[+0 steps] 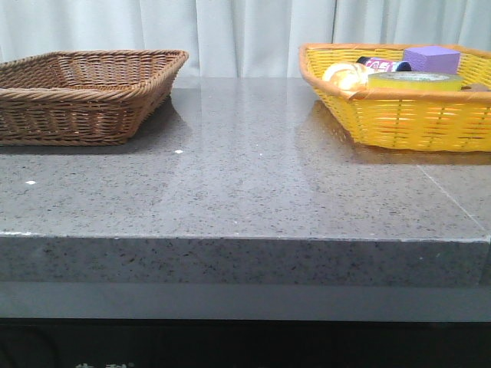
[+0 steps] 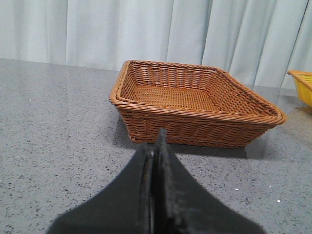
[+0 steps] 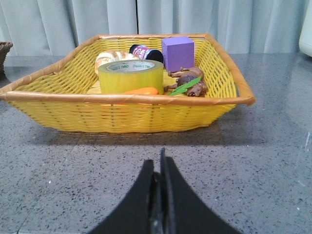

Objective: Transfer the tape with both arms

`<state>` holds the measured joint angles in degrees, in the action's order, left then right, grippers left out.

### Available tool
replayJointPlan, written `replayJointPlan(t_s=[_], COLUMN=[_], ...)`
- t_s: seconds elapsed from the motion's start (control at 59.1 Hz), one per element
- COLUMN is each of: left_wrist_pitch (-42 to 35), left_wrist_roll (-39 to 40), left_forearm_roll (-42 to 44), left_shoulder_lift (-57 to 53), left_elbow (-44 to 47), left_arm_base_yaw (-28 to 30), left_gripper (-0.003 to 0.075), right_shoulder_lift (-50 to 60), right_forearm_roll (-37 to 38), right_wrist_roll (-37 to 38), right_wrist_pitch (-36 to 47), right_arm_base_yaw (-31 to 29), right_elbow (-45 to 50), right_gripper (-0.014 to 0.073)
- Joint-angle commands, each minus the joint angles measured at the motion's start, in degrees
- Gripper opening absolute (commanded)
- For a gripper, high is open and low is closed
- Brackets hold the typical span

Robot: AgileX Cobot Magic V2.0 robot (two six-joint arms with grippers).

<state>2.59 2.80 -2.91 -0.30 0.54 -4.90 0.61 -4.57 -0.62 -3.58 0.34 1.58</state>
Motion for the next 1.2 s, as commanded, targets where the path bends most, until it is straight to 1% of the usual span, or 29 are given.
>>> replayJointPlan(t_s=[0.0,0.152,0.355,0.508,0.575,0.745,0.914,1.015,1.066,1.117,1.184], left_wrist_pitch=[-4.61,-4.86,-8.81,-7.85,-5.09,6.72,18.84,25.55,27.19,27.15,26.89], left_wrist_roll=[0.16,0.16,0.16,0.43,0.43,0.43,0.43,0.43,0.43,0.43,0.43], left_forearm_roll=[-0.31,-0.31,-0.31,-0.34,-0.34,-0.34,-0.34,-0.34,-0.34,-0.59,-0.59], left_shoulder_lift=[-1.04,-1.04,-1.04,-0.92,-0.51,3.8,12.24,18.38,20.93,22.95,24.85], left_elbow=[2.25,2.25,1.71,-3.09,-6.4,-17.33,-30.5,-37.75,-40.39,-41.95,-42.43], left_arm_base_yaw=[0.05,0.05,0.05,0.05,0.05,0.05,0.05,0.05,0.05,0.05,0.05], left_gripper=[-0.002,-0.002,-0.002,-0.002,-0.002,-0.002,-0.002,-0.002,-0.002,-0.002,-0.002], right_shoulder_lift=[1.49,1.49,1.49,1.49,1.41,-1.7,-9.3,-15.15,-18.03,-20.67,-23.25], right_forearm_roll=[0.33,0.33,-0.3,-3.65,-3.42,-0.81,-0.64,-0.64,-0.64,-0.64,-0.64], right_wrist_roll=[-0.36,-0.36,-0.35,-0.35,-0.35,-0.35,-0.35,-0.35,-0.35,-0.35,-0.35], right_wrist_pitch=[4.42,4.98,6.06,4.57,2.69,-2.26,-9.33,-15.41,-18.78,-21.47,-22.46], right_arm_base_yaw=[-0.34,-0.34,-0.34,-0.34,-0.34,-0.32,-0.32,-0.34,-0.32,-0.34,-0.34], right_elbow=[-1.5,-1.5,-1.81,-6.03,-8.8,-17.46,-27.72,-34.99,-37.68,-40.14,-41.8], right_gripper=[-0.0068,-0.0068,-0.0068,-0.0068,-0.0068,-0.0068,-0.0068,-0.0068,-0.0068,-0.0068,-0.0068])
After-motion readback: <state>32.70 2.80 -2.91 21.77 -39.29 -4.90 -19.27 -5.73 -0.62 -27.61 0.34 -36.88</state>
